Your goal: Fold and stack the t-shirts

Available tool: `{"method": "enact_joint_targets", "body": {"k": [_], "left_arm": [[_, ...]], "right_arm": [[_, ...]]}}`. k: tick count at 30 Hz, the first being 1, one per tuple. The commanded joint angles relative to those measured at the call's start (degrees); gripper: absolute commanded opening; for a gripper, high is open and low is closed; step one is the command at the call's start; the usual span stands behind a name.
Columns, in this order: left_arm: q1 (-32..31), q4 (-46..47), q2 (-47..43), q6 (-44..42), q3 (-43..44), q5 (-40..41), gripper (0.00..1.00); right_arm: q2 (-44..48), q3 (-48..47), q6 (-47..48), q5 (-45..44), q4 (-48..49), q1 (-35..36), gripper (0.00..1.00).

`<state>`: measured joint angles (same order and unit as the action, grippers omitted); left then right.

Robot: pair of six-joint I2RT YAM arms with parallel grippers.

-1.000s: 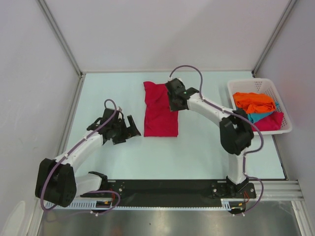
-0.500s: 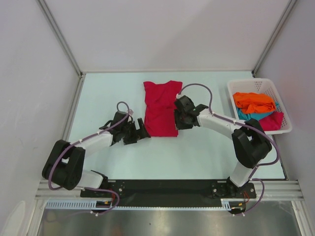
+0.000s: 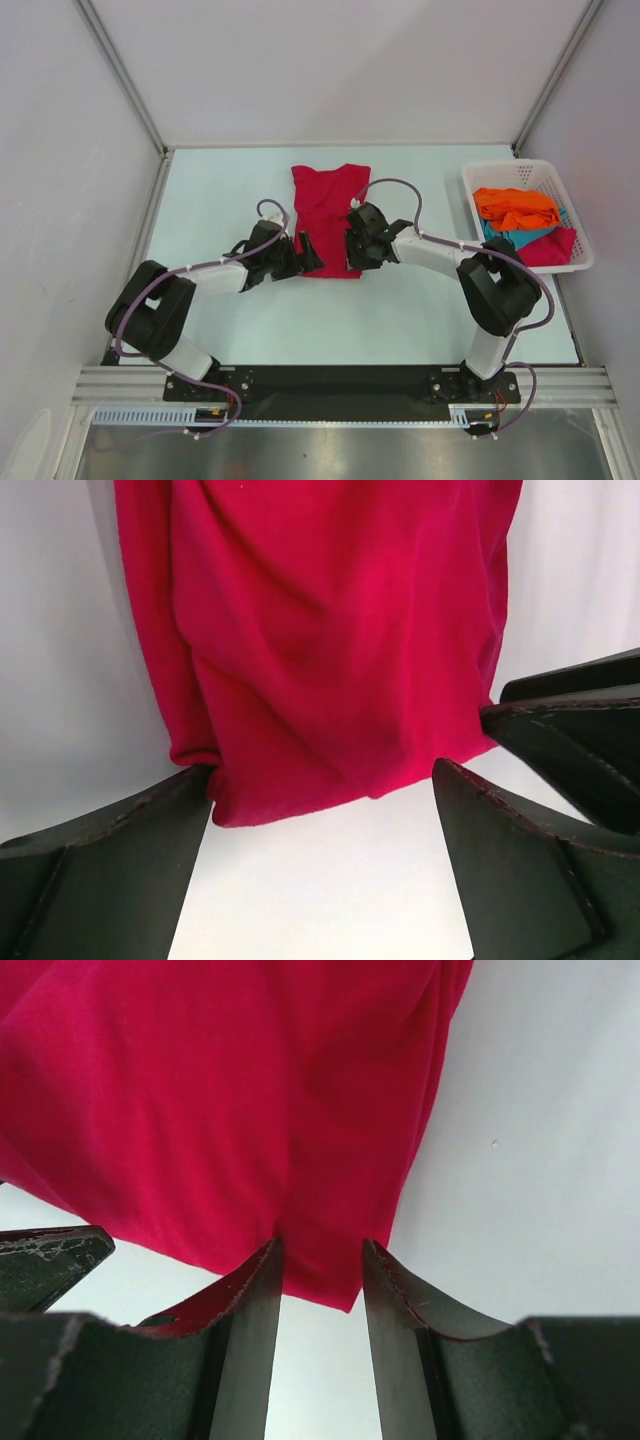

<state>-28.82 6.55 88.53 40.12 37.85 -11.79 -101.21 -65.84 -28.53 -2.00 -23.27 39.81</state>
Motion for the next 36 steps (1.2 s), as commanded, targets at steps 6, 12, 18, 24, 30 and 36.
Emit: {"method": "enact_joint_targets", "body": {"k": [6, 12, 18, 24, 30, 36], "left_arm": [[-0.45, -7.60, 3.40, -1.44, -1.46, 3.97, 0.94], [-0.54, -8.39, 2.17, -2.15, -0.84, 3.00, 0.45], [-0.45, -9.71, 2.61, -2.06, -0.32, 3.62, 0.00], [-0.54, -9.53, 1.57, -2.24, -1.28, 2.30, 0.00], [-0.54, -15.06, -8.17, -2.85, -3.30, 2.47, 0.00], [-1.67, -27.53, -25.38, -2.06, -3.48, 3.61, 0.00]], "right_arm": [[-3.47, 0.45, -1.00, 0.50, 3.67, 0.53, 0.40], [-3.82, 0.89, -0.65, 0.77, 3.75, 0.62, 0.24], [-3.12, 2.38, -0.47, 1.12, 3.75, 0.70, 0.00], [-0.14, 4.49, -0.82, 1.03, 2.97, 1.14, 0.00], [5.75, 6.08, -2.05, -1.51, -2.39, 3.95, 0.00], [15.24, 8.27, -6.44, -4.32, -9.33, 9.05, 0.00]]}}
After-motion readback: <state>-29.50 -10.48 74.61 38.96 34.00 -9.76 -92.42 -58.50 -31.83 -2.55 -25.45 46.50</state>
